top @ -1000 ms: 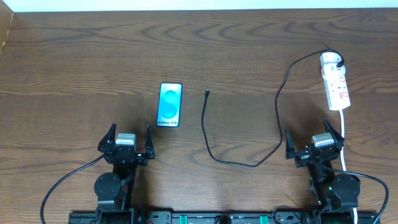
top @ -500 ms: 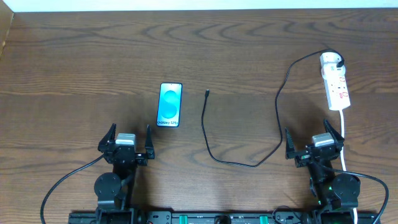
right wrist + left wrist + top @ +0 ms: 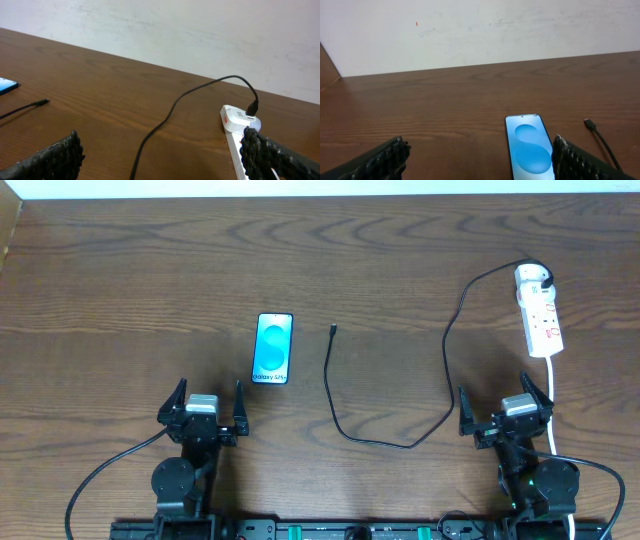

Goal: Plug charger to phone and switch on socket

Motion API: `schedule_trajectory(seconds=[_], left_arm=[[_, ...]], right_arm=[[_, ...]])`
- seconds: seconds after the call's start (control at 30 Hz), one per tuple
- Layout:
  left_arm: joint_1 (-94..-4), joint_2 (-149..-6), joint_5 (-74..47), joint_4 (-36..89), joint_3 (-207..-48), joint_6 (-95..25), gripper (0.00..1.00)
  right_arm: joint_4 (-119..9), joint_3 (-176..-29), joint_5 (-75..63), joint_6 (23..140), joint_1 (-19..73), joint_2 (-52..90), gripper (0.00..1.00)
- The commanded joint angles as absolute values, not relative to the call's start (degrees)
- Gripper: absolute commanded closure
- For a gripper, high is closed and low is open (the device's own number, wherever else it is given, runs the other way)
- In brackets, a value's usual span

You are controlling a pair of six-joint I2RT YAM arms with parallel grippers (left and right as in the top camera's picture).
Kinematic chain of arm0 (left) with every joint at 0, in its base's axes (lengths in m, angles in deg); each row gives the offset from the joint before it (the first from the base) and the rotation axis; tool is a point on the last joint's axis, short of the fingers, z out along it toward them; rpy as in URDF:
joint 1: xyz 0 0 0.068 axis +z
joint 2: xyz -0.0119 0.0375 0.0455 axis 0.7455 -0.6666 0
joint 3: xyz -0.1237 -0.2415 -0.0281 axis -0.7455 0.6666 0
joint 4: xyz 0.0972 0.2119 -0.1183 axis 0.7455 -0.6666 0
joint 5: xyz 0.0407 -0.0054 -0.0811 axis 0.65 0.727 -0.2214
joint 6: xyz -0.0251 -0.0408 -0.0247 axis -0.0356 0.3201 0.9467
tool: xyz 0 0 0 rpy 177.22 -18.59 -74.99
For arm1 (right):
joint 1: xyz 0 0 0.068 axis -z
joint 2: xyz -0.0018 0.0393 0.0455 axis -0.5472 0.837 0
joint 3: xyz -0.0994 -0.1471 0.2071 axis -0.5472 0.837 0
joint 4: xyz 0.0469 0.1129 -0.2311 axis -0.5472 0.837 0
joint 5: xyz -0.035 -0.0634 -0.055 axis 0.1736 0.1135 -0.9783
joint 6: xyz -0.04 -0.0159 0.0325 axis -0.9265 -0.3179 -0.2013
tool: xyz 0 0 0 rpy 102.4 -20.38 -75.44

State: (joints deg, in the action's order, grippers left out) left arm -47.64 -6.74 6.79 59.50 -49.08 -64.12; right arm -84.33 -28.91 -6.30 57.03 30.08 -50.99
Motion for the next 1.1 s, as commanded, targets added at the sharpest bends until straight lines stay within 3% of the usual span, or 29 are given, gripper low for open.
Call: schedule_trajectory(seconds=[0.0,1.07], left_arm=[[-47.6,-6.4,7.3,57.5,-48.1,-65.1,0.07],[-47.6,-6.5,4.0,60.5,-49.8,-59.6,0.07]], right_arm=[[-84.2,-28.8,-6.8,58.1,29.8,-51.3,0.01],[-84.2,-28.8,-6.8,58.1,29.8,-51.3,0.01]])
